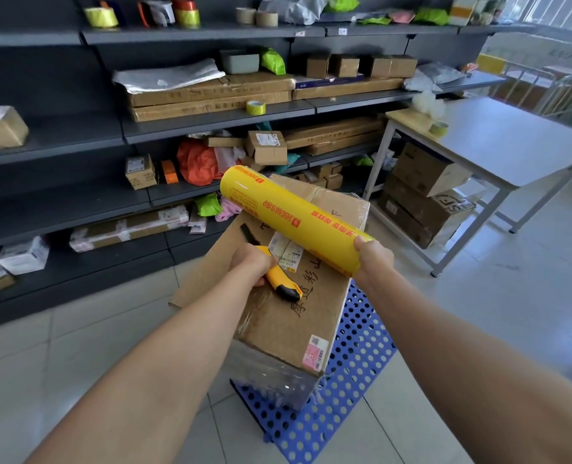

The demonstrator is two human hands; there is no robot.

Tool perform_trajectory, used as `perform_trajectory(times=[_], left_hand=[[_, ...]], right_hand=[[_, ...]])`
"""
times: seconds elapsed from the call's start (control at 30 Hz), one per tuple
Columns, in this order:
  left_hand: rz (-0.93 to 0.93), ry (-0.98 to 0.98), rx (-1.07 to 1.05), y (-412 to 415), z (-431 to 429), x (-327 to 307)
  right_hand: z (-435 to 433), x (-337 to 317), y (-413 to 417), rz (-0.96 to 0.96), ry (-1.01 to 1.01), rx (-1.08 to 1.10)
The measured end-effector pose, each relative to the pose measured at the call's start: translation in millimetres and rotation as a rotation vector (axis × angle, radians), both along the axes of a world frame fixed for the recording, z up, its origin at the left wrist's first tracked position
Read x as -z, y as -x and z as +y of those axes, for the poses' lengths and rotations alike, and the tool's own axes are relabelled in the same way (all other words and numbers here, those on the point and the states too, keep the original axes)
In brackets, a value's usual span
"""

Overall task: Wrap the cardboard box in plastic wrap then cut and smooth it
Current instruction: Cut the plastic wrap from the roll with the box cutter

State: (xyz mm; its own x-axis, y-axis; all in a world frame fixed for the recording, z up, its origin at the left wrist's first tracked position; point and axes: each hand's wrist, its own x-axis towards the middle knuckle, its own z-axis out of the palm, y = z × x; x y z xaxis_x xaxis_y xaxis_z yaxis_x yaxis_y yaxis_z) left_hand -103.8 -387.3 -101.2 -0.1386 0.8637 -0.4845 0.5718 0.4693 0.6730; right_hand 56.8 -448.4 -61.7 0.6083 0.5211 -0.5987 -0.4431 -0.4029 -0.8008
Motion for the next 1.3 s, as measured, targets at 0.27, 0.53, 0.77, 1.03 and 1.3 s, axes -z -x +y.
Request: perform_trajectory(times=[0.27, 0.53, 0.77, 1.03, 1.3], left_hand=[[0.202, -0.099, 0.106, 6, -4, 0], [0.297, -0.304, 0.235, 7, -4, -11], [0.302, -0.493, 0.544, 3, -11, -25], [0.478, -0.514, 0.933, 23, -14, -51], [0.507, -0.538, 1.019, 46, -20, -50]], right_hand=[[-6, 4, 3, -0.161, 0.12, -0.218], [-18, 1, 3, -0.388, 0.207, -0.39], [-24, -7, 2, -1.243, 0.342, -0.479], [-18, -25, 25, -1.828, 0.258, -1.143], [-19, -35, 37, -1.872, 0.299, -1.261]])
